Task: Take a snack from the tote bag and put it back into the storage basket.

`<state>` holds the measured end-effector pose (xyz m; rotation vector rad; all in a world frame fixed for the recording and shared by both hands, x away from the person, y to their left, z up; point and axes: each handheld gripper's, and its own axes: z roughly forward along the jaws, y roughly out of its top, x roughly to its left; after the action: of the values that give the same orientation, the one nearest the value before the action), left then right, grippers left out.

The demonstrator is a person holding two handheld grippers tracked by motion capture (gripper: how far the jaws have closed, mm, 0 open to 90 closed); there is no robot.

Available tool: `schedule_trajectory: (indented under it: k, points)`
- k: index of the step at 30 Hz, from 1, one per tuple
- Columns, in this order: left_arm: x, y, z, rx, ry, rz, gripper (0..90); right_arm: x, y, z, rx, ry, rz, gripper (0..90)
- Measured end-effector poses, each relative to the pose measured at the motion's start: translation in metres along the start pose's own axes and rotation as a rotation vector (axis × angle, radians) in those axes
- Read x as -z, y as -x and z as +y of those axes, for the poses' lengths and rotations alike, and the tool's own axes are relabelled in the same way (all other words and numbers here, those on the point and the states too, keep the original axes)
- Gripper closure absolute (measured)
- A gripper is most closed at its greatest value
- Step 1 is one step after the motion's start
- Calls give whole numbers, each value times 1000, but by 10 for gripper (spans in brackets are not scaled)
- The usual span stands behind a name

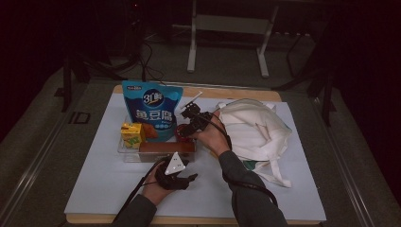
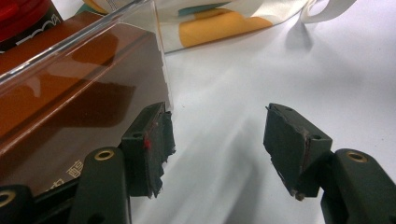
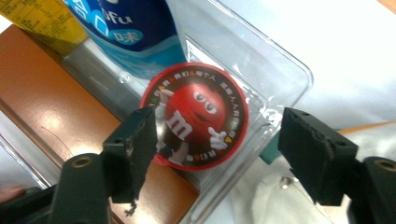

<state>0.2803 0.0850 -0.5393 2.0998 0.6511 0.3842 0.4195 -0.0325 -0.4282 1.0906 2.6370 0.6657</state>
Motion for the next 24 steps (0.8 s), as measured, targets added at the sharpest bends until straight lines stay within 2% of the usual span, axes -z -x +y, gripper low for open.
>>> schedule_trajectory:
  k: [17,24]
  points:
    - [0,0,0,2,0,-2,400,13,5,-7,4,42,16,413]
    - [0,0,0,3,-1,-3,400,19,8,-11,-3,57,16,429]
